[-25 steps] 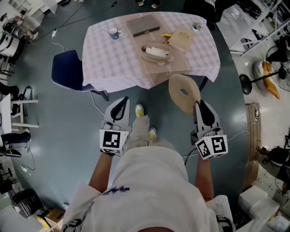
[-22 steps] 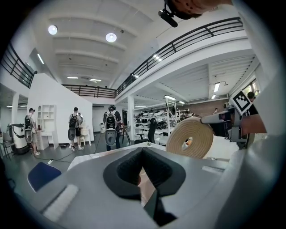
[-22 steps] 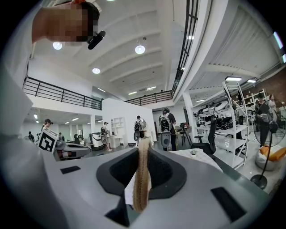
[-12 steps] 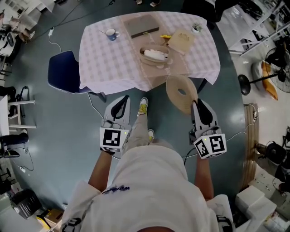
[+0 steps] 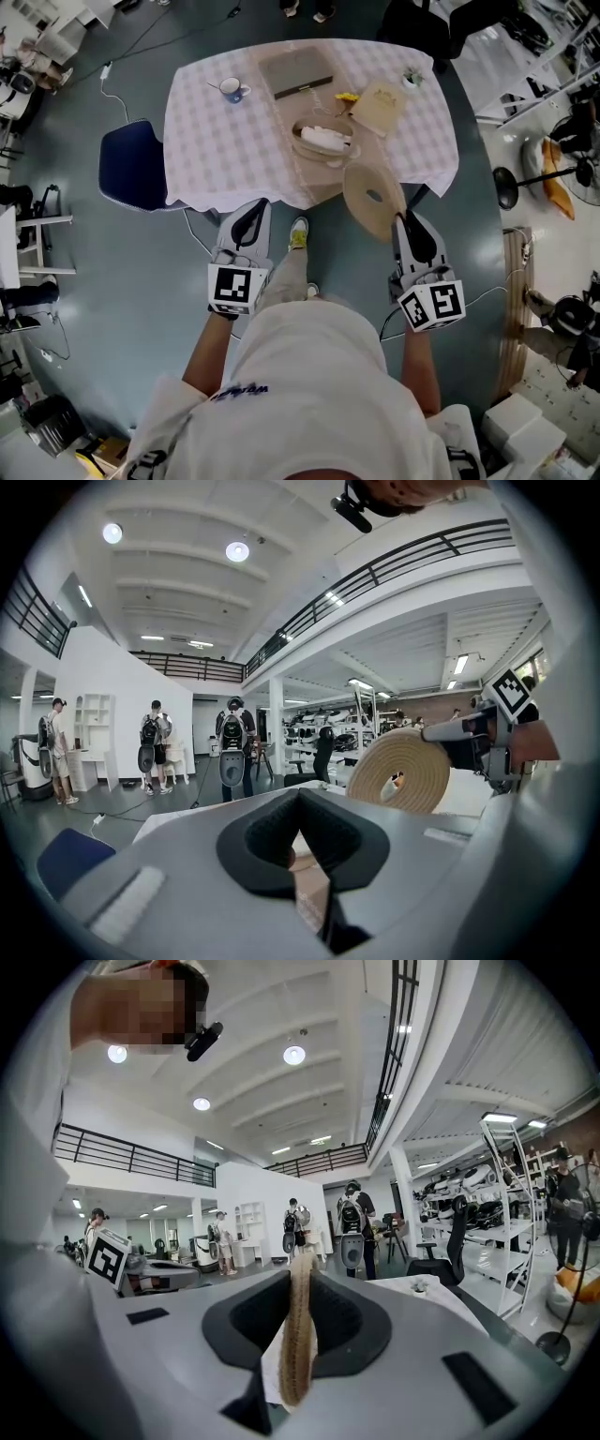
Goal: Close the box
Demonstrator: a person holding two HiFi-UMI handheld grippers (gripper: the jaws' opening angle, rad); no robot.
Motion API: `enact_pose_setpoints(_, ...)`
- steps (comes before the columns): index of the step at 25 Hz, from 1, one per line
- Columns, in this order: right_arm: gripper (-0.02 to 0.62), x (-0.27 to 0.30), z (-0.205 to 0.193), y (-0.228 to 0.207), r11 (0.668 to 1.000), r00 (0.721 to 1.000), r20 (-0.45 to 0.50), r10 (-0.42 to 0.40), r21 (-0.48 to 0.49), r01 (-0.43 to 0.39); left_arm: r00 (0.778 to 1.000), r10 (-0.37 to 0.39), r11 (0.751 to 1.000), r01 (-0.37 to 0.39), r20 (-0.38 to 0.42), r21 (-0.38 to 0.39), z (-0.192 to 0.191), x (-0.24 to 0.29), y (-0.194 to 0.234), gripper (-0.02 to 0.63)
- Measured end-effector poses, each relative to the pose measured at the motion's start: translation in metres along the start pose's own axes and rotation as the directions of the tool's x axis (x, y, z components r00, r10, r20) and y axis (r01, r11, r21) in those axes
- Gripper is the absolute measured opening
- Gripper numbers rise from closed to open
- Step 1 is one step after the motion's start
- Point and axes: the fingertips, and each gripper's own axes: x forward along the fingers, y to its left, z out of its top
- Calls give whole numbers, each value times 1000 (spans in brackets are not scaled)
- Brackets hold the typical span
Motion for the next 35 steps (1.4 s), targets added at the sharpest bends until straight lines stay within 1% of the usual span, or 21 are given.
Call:
enact_pose_setpoints(7,67,49,13,-10,1000,1000,-15,5,7,-5,1000,-7,1000,7,-25,11,3,38,33,2)
enact_pose_setpoints(11,67,76,16,-18,1000,1000,-28,1,24,-1,1000,-5,1000,4,-21,-23,7,61,50,3)
enact_pose_setpoints(17,67,110,16,-25,999,999,-39,-9,33,10,999,-23,999,22,-42,-26,-1,93,69,3)
enact_pose_setpoints(25,67,146,22,-33,999,998,-67,-1,53,5,994,-41,999,42,-104,10,-7,126,87,3)
enact_pose_setpoints(28,67,156,22,-38,998,998,-56,-15,56,18,992,-64,998,67,-107,16,-9,142,91,3)
enact_pose_setpoints(30,67,165,19,-38,998,998,-55,-15,62,18,991,-66,997,69,-113,25,-11,149,97,3)
enact_pose_setpoints(35,67,191,15,-34,997,996,-89,0,71,6,991,-57,998,58,-120,3,-20,163,116,3)
